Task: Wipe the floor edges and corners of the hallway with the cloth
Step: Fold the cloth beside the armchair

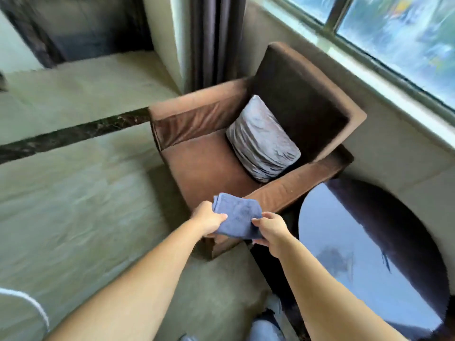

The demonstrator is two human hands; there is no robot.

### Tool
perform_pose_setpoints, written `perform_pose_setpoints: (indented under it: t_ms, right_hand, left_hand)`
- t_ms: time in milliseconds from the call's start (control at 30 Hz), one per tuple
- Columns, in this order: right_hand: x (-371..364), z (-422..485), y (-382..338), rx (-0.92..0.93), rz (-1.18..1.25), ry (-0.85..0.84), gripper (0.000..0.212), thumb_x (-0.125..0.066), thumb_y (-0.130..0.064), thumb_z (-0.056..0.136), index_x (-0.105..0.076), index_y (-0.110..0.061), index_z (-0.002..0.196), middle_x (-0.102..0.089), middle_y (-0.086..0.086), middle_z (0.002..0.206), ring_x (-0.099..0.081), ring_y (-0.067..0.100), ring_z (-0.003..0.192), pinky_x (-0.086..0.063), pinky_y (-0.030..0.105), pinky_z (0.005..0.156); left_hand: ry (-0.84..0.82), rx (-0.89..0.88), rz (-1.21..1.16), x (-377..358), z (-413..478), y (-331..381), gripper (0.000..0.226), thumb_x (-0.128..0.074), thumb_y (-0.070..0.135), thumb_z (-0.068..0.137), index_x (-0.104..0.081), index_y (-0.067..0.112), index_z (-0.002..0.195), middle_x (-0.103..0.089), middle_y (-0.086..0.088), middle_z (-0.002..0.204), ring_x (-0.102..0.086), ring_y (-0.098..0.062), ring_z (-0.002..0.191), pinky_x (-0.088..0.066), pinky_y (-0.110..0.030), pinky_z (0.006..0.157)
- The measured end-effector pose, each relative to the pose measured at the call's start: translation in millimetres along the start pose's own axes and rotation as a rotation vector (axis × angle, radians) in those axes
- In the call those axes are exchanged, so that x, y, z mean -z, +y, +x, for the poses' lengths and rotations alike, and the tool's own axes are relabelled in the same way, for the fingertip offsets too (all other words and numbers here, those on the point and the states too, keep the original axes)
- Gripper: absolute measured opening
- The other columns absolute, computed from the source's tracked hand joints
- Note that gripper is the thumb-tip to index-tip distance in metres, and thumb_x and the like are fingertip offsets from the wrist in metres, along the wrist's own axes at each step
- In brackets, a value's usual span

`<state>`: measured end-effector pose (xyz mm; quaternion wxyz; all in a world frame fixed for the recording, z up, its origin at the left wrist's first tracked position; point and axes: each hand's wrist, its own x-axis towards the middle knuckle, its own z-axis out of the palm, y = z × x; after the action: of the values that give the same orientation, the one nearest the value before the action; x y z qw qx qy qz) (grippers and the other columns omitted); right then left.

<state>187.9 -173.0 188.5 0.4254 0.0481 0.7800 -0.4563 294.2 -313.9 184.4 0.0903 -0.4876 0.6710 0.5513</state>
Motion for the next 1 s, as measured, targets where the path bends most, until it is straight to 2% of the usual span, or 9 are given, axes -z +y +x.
perform_pose_setpoints:
  t_ms: [100,167,200,267,333,467,667,833,1000]
  right_hand:
    - [-77.5,-24.2,-44.2,0.128,-0.106,-0.108,0.008,-0.058,-0.005,0.092,-0.064,-0.01,0.091,-0.067,0.013,0.094,-0.063,0.024,0.077,-0.06,0.047,0.072]
    - [-121.9,-34.4,-74.3,0.202,-0.168,-0.153,0.007,-0.058,-0.004,0.092,-0.063,-0.008,0.09,-0.065,0.014,0.093,-0.063,0.025,0.072,-0.06,0.034,0.055]
    - [-138.1,-36.1,-84.6,0.222,-0.179,-0.172,0.009,-0.058,-0.004,0.093,-0.062,-0.01,0.089,-0.064,0.014,0.095,-0.064,0.026,0.074,-0.058,0.032,0.053]
    - [-180.0,-34.0,-107.7,0.254,-0.208,-0.205,0.009,-0.058,-0.005,0.093,-0.061,-0.013,0.091,-0.063,0.012,0.101,-0.064,0.028,0.087,-0.06,0.037,0.063]
    - [-210.2,-27.0,-124.8,0.289,-0.241,-0.206,0.011,-0.058,-0.006,0.093,-0.061,-0.014,0.1,-0.063,0.009,0.106,-0.062,0.025,0.093,-0.06,0.038,0.066]
    - [-273.8,9.9,-162.3,0.325,-0.373,-0.197,0.01,-0.057,-0.006,0.092,-0.061,-0.01,0.1,-0.059,0.005,0.089,-0.061,0.024,0.084,-0.061,0.046,0.074]
    - [-363.5,95.5,-246.5,0.315,-0.517,-0.17,0.009,-0.058,-0.008,0.09,-0.059,-0.015,0.084,-0.056,0.002,0.076,-0.061,0.023,0.067,-0.061,0.049,0.073]
    - [-427.8,140.2,-343.0,0.358,-0.498,-0.14,0.008,-0.059,-0.008,0.09,-0.06,-0.016,0.088,-0.061,0.01,0.088,-0.067,0.034,0.084,-0.06,0.051,0.073]
    - [-473.3,191.1,-433.8,0.396,-0.483,-0.11,0.009,-0.059,-0.007,0.091,-0.064,-0.01,0.099,-0.063,0.014,0.091,-0.067,0.036,0.087,-0.059,0.052,0.076]
  left_hand:
    - [0.102,0.042,-0.226,94.8,-19.8,-17.9,0.032,-0.072,0.019,0.084,-0.053,0.011,0.109,-0.063,-0.008,0.112,-0.064,-0.028,0.096,-0.056,-0.036,0.064]
    - [0.162,0.075,-0.36,143.8,-20.0,-30.7,0.029,-0.069,0.01,0.088,-0.049,0.012,0.109,-0.059,-0.009,0.111,-0.06,-0.026,0.093,-0.051,-0.031,0.058]
    - [0.173,0.083,-0.393,159.4,-18.6,-35.6,0.027,-0.069,0.007,0.087,-0.051,0.01,0.107,-0.06,-0.01,0.108,-0.059,-0.026,0.091,-0.05,-0.03,0.057]
    - [0.22,0.099,-0.461,196.5,-10.6,-46.8,0.025,-0.071,0.002,0.083,-0.057,0.005,0.104,-0.062,-0.013,0.101,-0.061,-0.027,0.086,-0.051,-0.031,0.058]
    - [0.244,0.127,-0.561,222.4,3.0,-54.0,0.025,-0.073,-0.003,0.079,-0.063,0.001,0.102,-0.066,-0.014,0.094,-0.064,-0.029,0.081,-0.055,-0.035,0.066]
    - [0.263,0.213,-0.747,278.8,49.6,-65.0,0.016,-0.074,0.005,0.079,-0.062,0.012,0.086,-0.068,-0.01,0.087,-0.062,-0.023,0.072,-0.049,-0.029,0.058]
    - [0.189,0.27,-0.829,378.6,161.2,-53.6,0.021,-0.073,0.0,0.08,-0.058,0.013,0.09,-0.067,-0.011,0.088,-0.062,-0.025,0.073,-0.046,-0.03,0.057]
    - [0.161,0.234,-0.812,480.0,235.2,2.3,0.023,-0.071,0.002,0.081,-0.058,0.015,0.094,-0.064,-0.007,0.08,-0.059,-0.02,0.066,-0.041,-0.026,0.055]
    - [0.081,0.201,-0.874,562.6,311.7,55.4,0.012,-0.07,0.01,0.084,-0.062,0.017,0.091,-0.061,-0.005,0.078,-0.055,-0.018,0.069,-0.044,-0.028,0.061]
